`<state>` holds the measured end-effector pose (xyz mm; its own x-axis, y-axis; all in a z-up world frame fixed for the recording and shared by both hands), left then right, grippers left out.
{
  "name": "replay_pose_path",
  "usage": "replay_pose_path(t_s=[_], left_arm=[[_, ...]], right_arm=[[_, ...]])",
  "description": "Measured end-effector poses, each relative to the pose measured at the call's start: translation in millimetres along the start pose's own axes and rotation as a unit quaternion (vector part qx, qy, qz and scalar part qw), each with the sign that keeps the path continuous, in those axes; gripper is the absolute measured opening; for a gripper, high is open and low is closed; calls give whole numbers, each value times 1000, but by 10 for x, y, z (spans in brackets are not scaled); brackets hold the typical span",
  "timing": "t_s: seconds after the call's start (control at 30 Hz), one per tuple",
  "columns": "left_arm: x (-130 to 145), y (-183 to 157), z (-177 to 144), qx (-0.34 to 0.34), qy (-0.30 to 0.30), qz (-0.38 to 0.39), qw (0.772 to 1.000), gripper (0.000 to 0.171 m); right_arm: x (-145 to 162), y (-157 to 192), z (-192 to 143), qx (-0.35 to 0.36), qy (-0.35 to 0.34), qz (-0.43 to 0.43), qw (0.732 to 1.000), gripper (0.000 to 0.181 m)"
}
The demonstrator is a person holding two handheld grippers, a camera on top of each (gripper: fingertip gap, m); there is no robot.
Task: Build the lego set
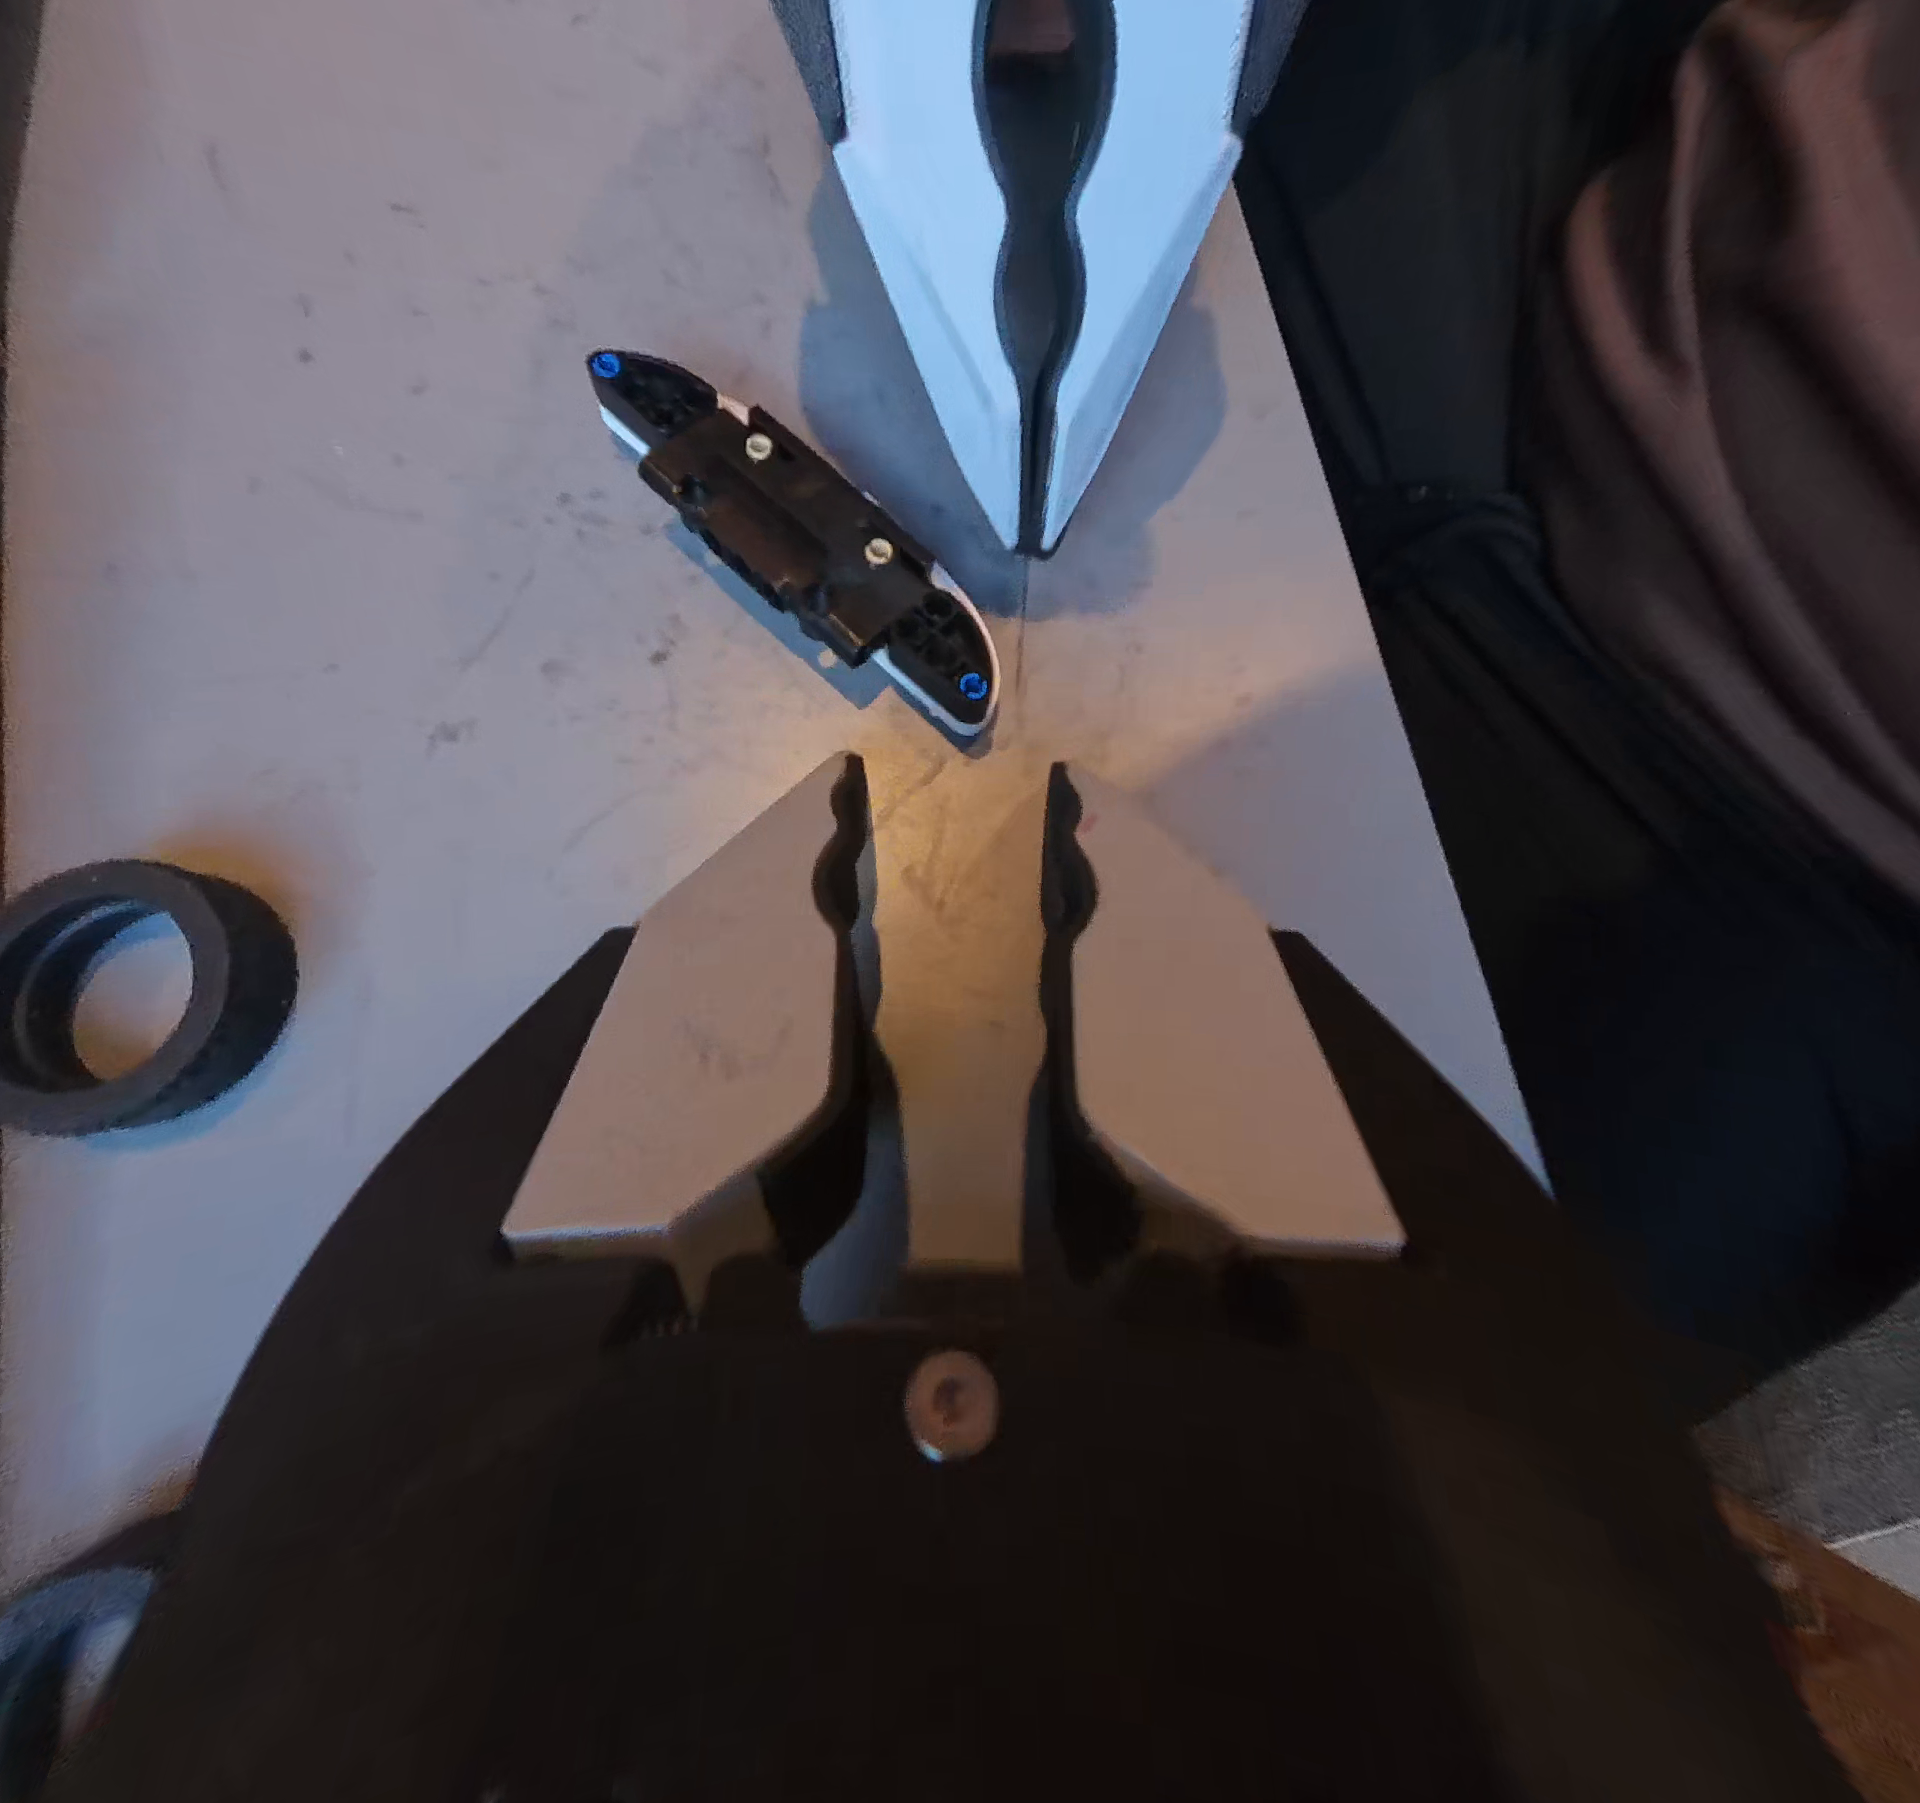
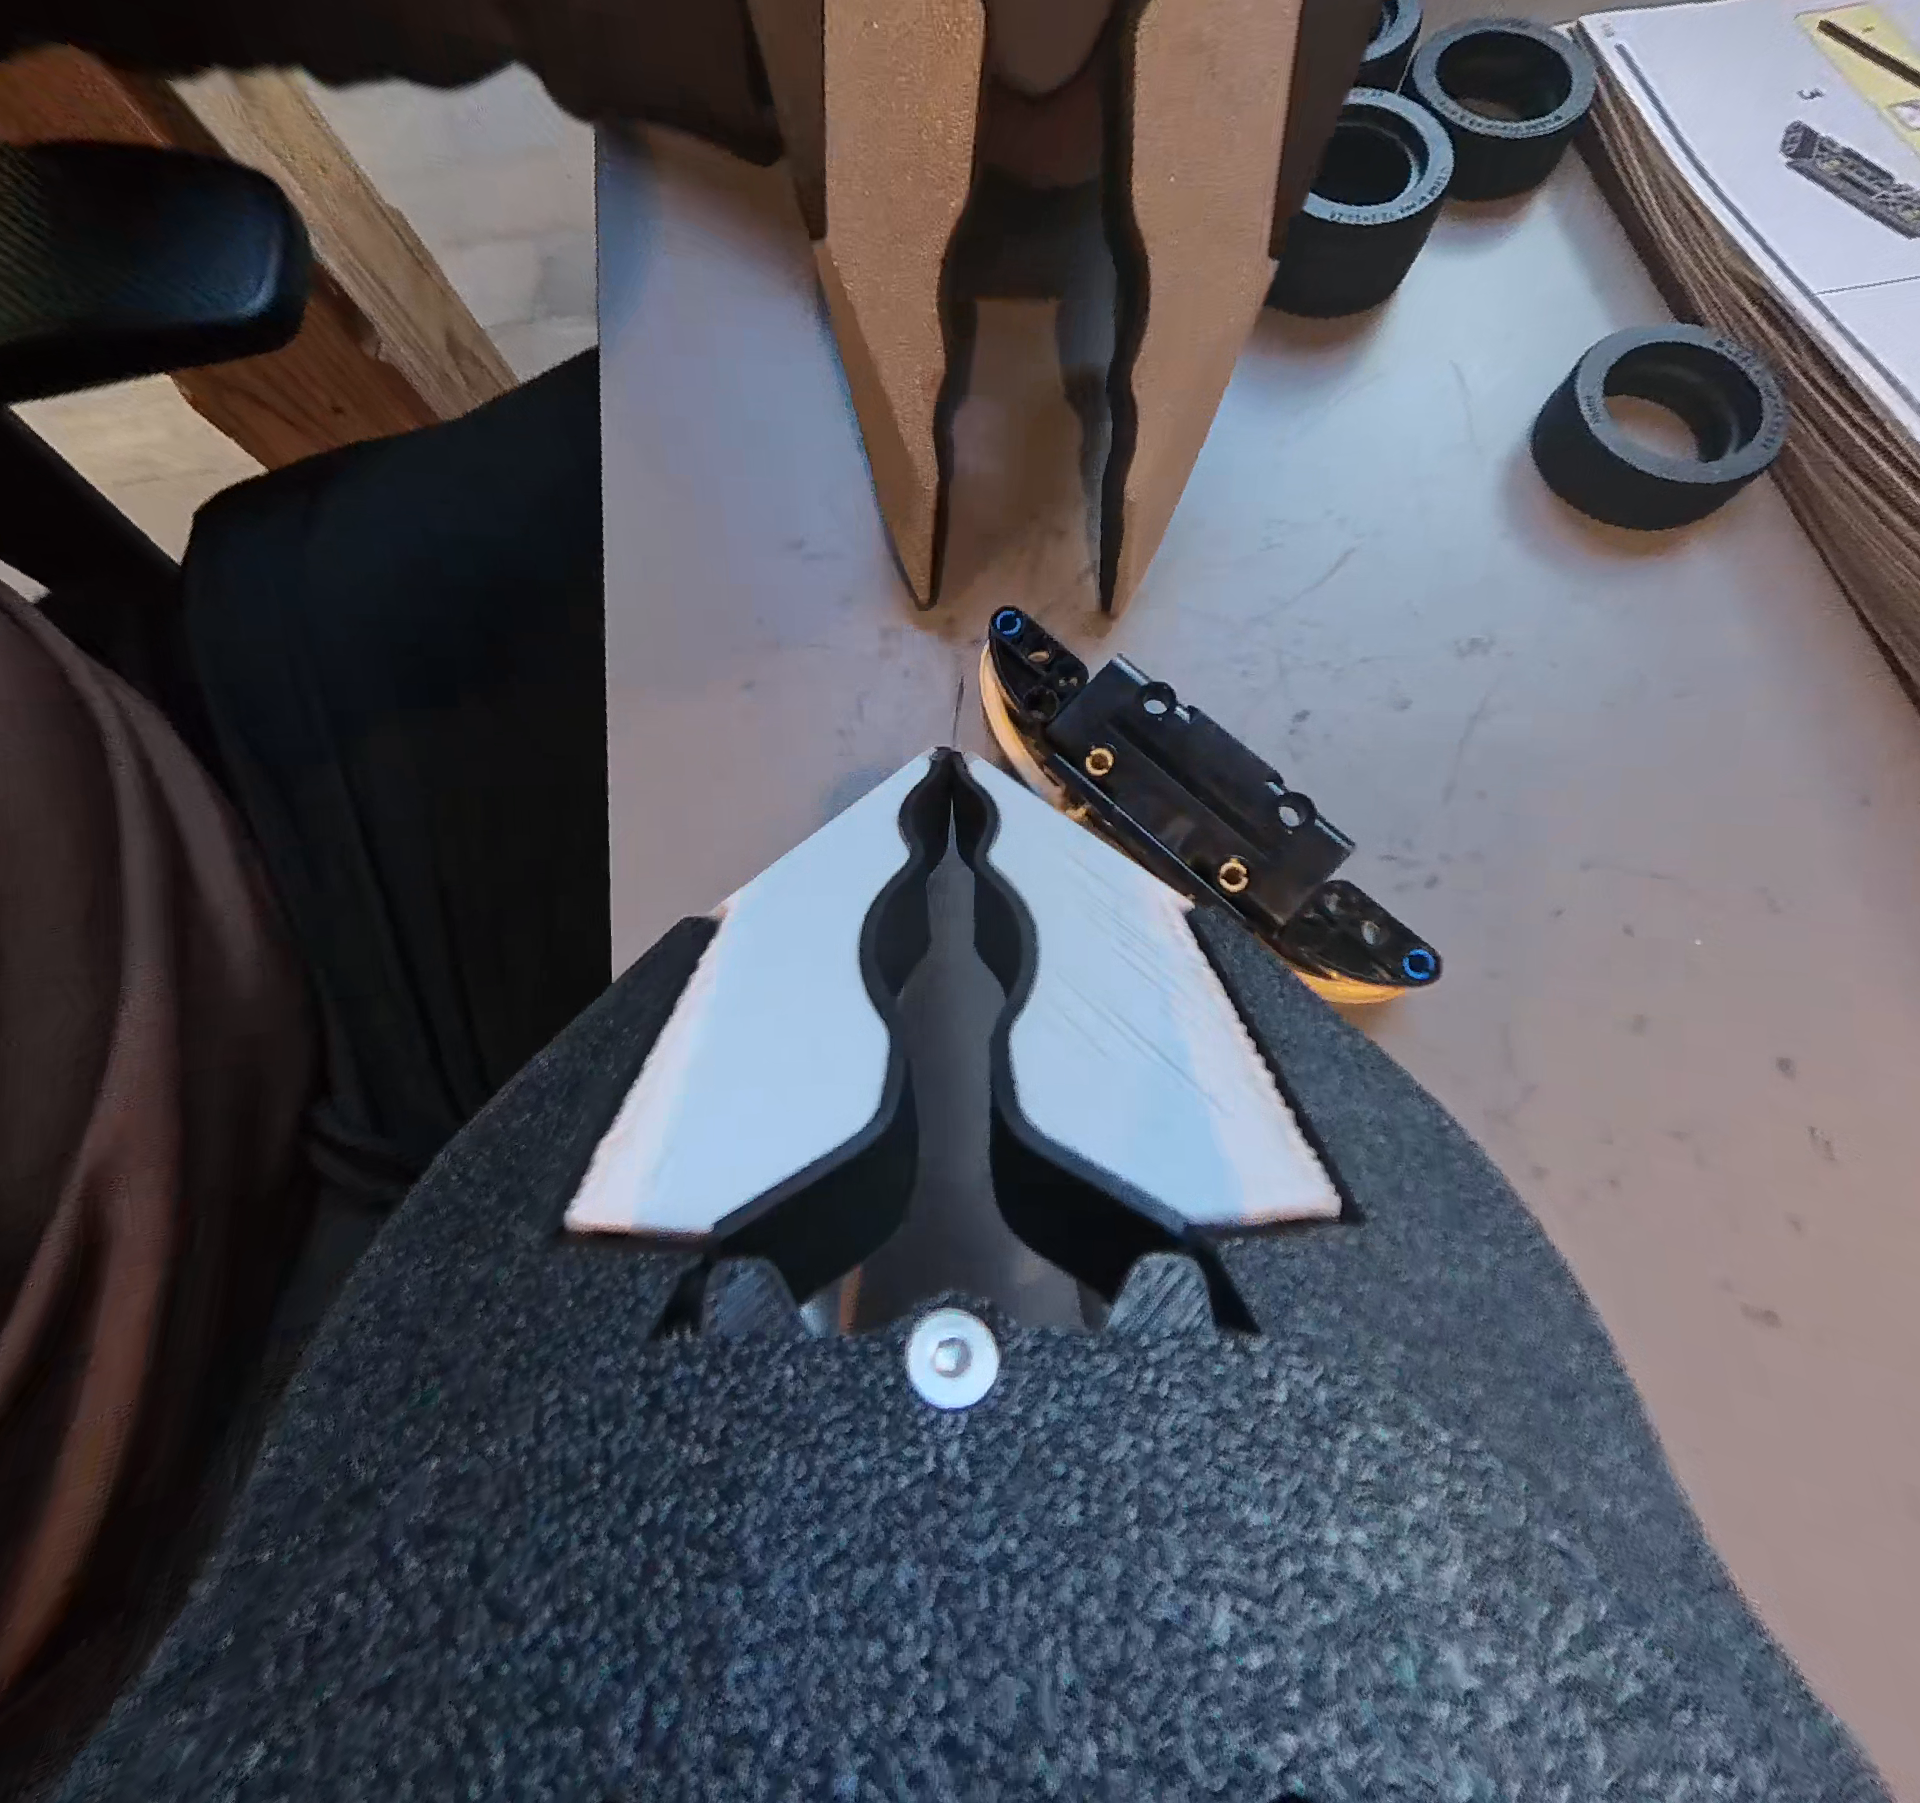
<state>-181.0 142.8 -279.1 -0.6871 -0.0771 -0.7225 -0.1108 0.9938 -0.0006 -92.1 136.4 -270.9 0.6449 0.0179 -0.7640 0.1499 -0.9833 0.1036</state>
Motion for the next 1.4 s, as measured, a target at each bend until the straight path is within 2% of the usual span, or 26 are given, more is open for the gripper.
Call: replay_pose_path(t_s=[0.2,0.37,0.53,0.7,0.9,1.07,1.2,1.33,1.4], left_arm=[[-55,-42,34,38,-7,10,999,26],[-95,-9,-19,26,-35,3,999,21],[-64,-41,35,14,-12,22,1000,24],[-98,-37,75,15,-10,2,1000,24],[-99,24,100,-7,-2,-30,1000,12],[-104,46,102,-9,-2,-44,999,10],[-141,76,80,34,-19,-104,994,9],[-290,90,-22,145,-96,-225,959,9],[-294,135,-64,164,-115,-258,945,8]], right_arm=[[-23,-6,42,11,7,-23,1000,0],[-98,-35,27,2,-22,-21,1000,0],[-92,-22,36,-2,-18,-25,1000,0],[-52,9,-4,5,-16,-21,1000,0],[20,37,-85,20,-17,-12,1000,0],[36,11,-121,20,-25,0,999,0],[27,-37,-139,13,-36,26,999,0],[-18,-32,-225,-1,-68,49,996,0],[-54,0,-291,-8,-83,53,995,0]])
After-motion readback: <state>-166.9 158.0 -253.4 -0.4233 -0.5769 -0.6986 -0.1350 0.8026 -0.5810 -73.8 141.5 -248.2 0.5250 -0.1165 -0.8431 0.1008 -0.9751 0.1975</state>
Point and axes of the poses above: each gripper's, where its closed fingertips meet, z out along the fingers, x out of its underside, y = z × x across the jaws, the point moved 4 cm from there along -z, back along the fingers, and after that the axes turned 5 degrees about -x, right-handed, at the moved point
